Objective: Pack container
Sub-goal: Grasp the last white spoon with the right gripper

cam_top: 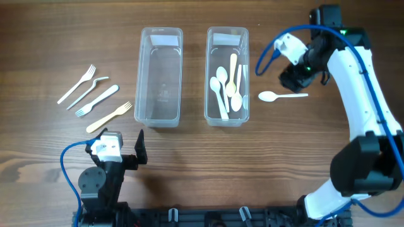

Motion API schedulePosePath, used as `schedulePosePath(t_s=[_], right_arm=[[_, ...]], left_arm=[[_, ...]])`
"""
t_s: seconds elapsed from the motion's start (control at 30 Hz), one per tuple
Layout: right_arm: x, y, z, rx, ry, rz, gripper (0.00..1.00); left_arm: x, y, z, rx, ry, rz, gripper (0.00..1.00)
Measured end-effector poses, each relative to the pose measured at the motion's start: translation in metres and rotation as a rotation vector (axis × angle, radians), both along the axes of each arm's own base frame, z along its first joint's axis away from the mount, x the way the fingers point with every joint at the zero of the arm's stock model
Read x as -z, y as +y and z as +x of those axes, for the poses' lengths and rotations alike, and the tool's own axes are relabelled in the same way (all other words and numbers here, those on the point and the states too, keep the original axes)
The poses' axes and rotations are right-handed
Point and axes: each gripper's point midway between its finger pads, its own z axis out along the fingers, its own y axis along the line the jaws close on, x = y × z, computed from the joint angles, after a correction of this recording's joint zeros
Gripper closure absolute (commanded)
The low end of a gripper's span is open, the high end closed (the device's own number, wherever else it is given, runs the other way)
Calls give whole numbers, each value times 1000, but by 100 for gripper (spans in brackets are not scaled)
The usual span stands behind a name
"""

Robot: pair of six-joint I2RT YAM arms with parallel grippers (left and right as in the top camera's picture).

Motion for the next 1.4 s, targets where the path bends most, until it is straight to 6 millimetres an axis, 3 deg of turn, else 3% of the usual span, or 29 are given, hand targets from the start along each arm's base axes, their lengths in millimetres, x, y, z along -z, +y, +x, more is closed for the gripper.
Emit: schedulePosePath(t_s=[0.13, 0.3, 0.4, 0.63, 0.93, 1.07, 1.13, 1.3, 1.4], right_arm=[[32, -9, -1, -88, 26, 9, 18], [47, 4, 12, -180, -23, 75, 21], [66, 10, 16, -221, -8, 106, 24], [122, 4, 4, -258, 134, 80, 24], [128, 1, 2, -284, 146, 62, 28], [142, 2, -6, -291, 159, 70, 30], [142, 2, -3, -294, 149, 70, 41], [143, 2, 4, -295, 120, 63, 93], [144, 1, 8, -279, 111, 59, 96]], left_arm=[[0, 0, 0, 0, 0, 0, 0], [0, 0, 0, 0, 0, 0, 0], [0, 0, 0, 0, 0, 0, 0], [0, 0, 0, 0, 0, 0, 0], [0, 0, 0, 0, 0, 0, 0], [0, 0, 0, 0, 0, 0, 0], [0, 0, 0, 0, 0, 0, 0], [0, 0, 0, 0, 0, 0, 0], [0, 0, 0, 0, 0, 0, 0]])
